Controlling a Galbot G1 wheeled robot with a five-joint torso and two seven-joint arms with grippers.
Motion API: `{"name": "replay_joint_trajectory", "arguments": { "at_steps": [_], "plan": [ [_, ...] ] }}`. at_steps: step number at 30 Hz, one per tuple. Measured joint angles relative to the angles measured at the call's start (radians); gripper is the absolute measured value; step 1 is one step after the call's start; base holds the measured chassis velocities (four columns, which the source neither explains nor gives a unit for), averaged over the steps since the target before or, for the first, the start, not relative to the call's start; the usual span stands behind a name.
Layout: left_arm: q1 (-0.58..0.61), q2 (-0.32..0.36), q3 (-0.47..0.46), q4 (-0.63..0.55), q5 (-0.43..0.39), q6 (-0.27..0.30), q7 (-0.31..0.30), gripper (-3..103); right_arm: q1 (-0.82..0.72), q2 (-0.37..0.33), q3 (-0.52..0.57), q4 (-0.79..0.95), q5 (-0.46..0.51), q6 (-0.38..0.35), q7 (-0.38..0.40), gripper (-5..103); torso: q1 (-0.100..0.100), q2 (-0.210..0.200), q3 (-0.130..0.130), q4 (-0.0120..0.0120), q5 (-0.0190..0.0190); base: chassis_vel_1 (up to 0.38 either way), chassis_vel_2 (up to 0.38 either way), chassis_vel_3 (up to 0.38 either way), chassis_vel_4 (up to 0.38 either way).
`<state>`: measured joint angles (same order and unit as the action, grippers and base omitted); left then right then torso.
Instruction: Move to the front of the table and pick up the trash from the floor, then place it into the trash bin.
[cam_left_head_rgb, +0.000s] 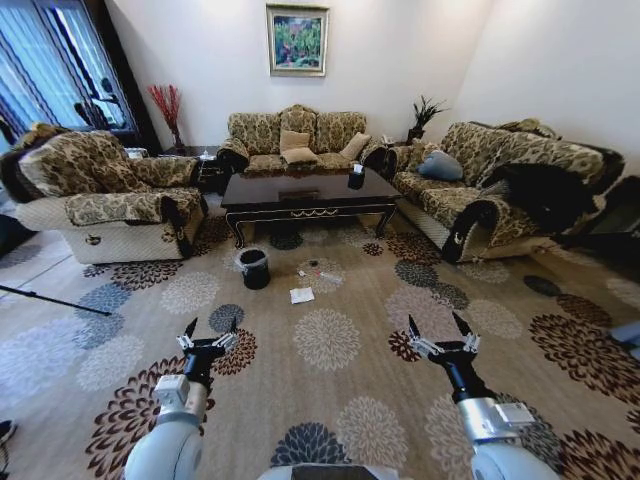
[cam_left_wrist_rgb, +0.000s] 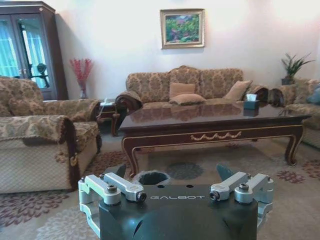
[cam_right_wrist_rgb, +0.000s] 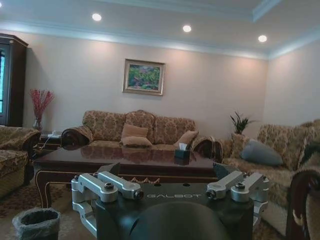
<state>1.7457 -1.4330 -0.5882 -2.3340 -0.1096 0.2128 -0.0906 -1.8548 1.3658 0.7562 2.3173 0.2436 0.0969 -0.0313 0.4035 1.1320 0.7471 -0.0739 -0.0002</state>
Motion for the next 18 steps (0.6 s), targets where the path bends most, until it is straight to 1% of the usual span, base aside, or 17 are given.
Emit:
{"name": "replay_joint_trajectory", "arguments": {
  "at_steps": [2,3,4,8,12,14,15,17,18],
  "plan": [
    [0.007,-0.001,0.001,0.003,-0.015,-0.019,0.007,100,0.007,-0.001,-0.009,-0.014,0.028,0.001,0.018,100,0.000,0.000,0.000,0.0000,0.0003,0.000,0.000,0.000,0.000],
    [0.008,-0.001,0.001,0.003,-0.035,-0.022,0.009,100,0.010,-0.002,-0.016,-0.021,0.048,0.008,0.031,100,0.000,0.000,0.000,0.0000,0.0002,0.000,0.000,0.000,0.000],
    [0.006,0.001,-0.002,0.003,-0.064,-0.022,0.011,100,0.015,-0.003,-0.024,-0.028,0.064,0.028,0.045,100,0.000,0.000,0.000,0.0000,0.0003,0.000,0.000,0.000,0.000],
    [-0.001,0.007,-0.016,0.003,-0.093,-0.018,0.023,100,0.019,-0.003,-0.027,-0.034,0.077,0.053,0.060,100,0.000,0.000,0.000,0.0000,0.0002,0.000,0.000,0.000,0.000],
    [0.000,0.008,-0.018,0.007,-0.085,-0.026,0.035,100,0.021,-0.004,-0.023,-0.043,0.081,0.079,0.061,100,0.000,0.000,0.000,-0.0001,0.0000,0.000,0.000,0.000,0.000],
    [0.012,0.004,0.000,-0.001,-0.099,-0.031,0.034,100,0.024,-0.005,-0.022,-0.056,0.086,0.111,0.056,100,0.000,0.000,0.000,0.0000,0.0000,0.000,0.000,0.000,0.000],
    [0.012,0.004,0.000,-0.001,-0.099,-0.031,0.034,100,0.024,-0.005,-0.022,-0.056,0.086,0.111,0.056,100,0.000,0.000,0.000,0.0000,0.0000,0.000,0.000,0.000,0.000],
    [0.015,0.000,0.004,-0.002,-0.091,-0.041,0.034,100,0.026,-0.005,-0.022,-0.064,0.089,0.127,0.046,100,0.000,0.000,0.000,0.0000,0.0003,0.000,0.000,0.000,0.000],
    [0.014,0.000,0.000,0.002,-0.071,-0.055,0.032,100,0.026,-0.003,-0.018,-0.071,0.091,0.137,0.036,100,0.000,0.000,0.000,-0.0001,0.0003,0.000,0.000,0.000,0.000]
  ]
}}
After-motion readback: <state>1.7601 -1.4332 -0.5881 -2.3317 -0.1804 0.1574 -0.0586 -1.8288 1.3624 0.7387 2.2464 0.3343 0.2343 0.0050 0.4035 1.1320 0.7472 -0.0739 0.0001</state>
